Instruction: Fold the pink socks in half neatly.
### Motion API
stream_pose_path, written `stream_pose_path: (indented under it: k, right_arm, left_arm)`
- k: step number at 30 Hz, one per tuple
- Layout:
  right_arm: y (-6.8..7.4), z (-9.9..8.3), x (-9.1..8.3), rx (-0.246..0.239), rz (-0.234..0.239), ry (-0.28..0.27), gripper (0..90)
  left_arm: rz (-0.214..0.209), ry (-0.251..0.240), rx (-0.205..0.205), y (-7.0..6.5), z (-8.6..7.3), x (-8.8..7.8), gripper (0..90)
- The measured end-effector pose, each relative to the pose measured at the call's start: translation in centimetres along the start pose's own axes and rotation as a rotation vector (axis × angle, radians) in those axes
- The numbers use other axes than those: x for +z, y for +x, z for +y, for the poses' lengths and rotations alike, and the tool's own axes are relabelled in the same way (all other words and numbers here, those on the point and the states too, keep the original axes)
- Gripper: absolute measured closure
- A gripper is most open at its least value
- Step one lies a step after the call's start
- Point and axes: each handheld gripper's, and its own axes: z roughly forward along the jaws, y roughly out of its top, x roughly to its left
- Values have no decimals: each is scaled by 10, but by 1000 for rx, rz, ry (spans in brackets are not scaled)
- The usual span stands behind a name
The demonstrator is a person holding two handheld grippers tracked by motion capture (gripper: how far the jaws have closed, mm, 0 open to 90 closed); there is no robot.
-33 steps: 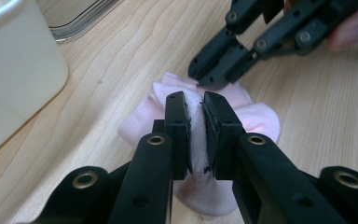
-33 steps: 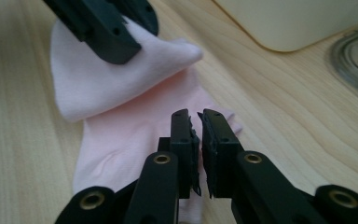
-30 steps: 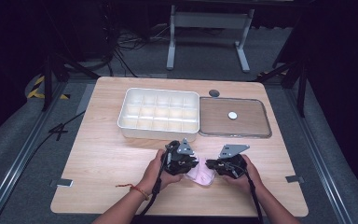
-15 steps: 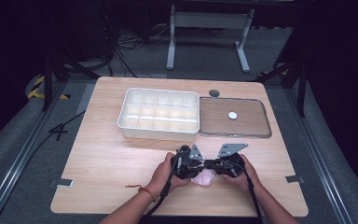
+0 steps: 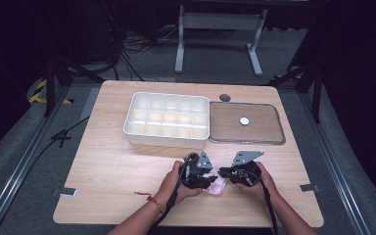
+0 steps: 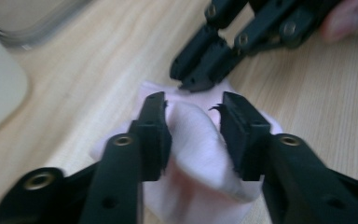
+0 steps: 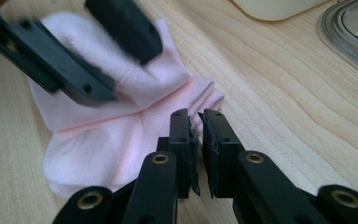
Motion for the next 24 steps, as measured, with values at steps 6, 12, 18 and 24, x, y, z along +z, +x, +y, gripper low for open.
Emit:
stream_pose_path:
  k: [6, 12, 18, 24]
  right_arm:
    - [0, -1, 0, 1, -1, -4, 825]
    - [1, -1, 0, -6, 2, 0, 826]
    - [1, 0, 0, -12, -4, 2, 827]
    - [3, 0, -2, -23, -13, 8, 805]
  left_arm:
    - [20, -64, -11, 7, 4, -32, 519]
    - [14, -80, -35, 17, -6, -47, 645]
    - [-17, -2, 22, -1, -15, -16, 689]
    - [-32, 35, 80, -19, -11, 6, 690]
